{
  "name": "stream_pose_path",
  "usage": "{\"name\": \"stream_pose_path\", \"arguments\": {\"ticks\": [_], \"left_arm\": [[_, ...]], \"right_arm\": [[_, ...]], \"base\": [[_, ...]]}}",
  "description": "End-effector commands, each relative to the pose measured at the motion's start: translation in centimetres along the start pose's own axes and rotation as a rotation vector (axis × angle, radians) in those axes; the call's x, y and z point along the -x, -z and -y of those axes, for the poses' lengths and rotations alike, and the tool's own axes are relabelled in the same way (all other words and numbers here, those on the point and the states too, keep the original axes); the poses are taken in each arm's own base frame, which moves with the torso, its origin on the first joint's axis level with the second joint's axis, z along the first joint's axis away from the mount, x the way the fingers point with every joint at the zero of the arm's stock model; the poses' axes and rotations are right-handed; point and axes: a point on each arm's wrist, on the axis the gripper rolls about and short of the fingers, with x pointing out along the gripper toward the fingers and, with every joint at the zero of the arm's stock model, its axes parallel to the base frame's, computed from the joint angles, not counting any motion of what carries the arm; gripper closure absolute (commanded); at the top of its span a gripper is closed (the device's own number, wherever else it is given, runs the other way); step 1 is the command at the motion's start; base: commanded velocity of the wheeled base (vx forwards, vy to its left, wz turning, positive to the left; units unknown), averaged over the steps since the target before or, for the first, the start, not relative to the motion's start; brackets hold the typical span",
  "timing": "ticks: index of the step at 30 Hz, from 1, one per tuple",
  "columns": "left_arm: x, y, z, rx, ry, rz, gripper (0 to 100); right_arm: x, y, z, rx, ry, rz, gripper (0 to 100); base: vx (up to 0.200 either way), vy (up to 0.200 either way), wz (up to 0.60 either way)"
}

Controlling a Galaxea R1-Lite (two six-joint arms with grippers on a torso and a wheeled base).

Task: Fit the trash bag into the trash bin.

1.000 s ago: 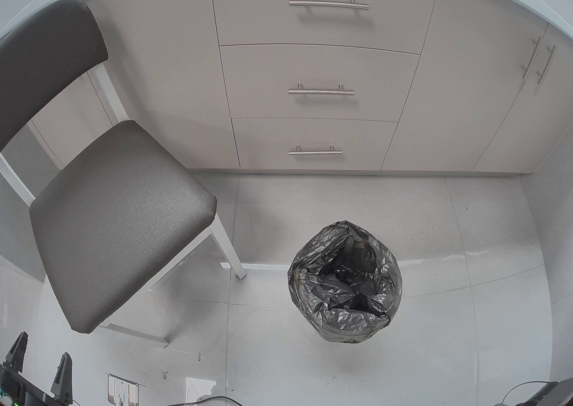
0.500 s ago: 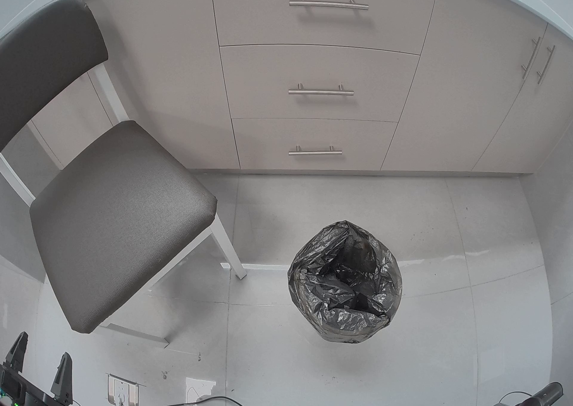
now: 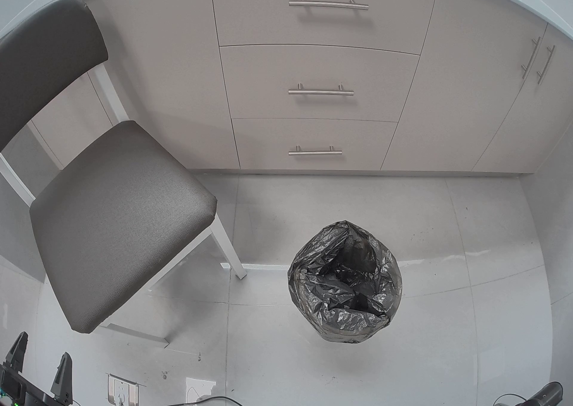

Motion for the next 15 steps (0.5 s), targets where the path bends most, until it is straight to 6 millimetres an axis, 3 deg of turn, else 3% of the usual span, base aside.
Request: {"name": "stream_pose_path", "arguments": {"ticks": [1,4,8,11,13,14,15], "left_arm": [[0.1,0.0,0.0,0.001,0.0,0.015,0],[0.1,0.1,0.0,0.001,0.0,0.013,0],[0.1,0.0,0.0,0.001,0.0,0.015,0],[0.1,0.0,0.0,0.001,0.0,0.015,0],[0.1,0.0,0.0,0.001,0.0,0.015,0],[0.1,0.0,0.0,0.001,0.0,0.015,0],[0.1,0.0,0.0,0.001,0.0,0.015,0]], "right_arm": [[0.3,1.6,-0.4,-0.046,-0.081,-0.026,0],[-0.9,2.3,-0.5,-0.106,-0.111,-0.082,0],[-5.9,4.9,-1.0,-0.228,-0.136,-0.221,0],[-10.5,8.3,-1.8,-0.359,-0.122,-0.297,0],[-11.2,8.9,-2.0,-0.377,-0.119,-0.309,0],[-14.1,13.0,-3.1,-0.462,-0.074,-0.385,0],[-15.1,15.1,-3.6,-0.486,-0.044,-0.424,0]], "base": [[0.0,0.0,0.0],[0.0,0.0,0.0],[0.0,0.0,0.0],[0.0,0.0,0.0],[0.0,0.0,0.0],[0.0,0.0,0.0],[0.0,0.0,0.0]]}}
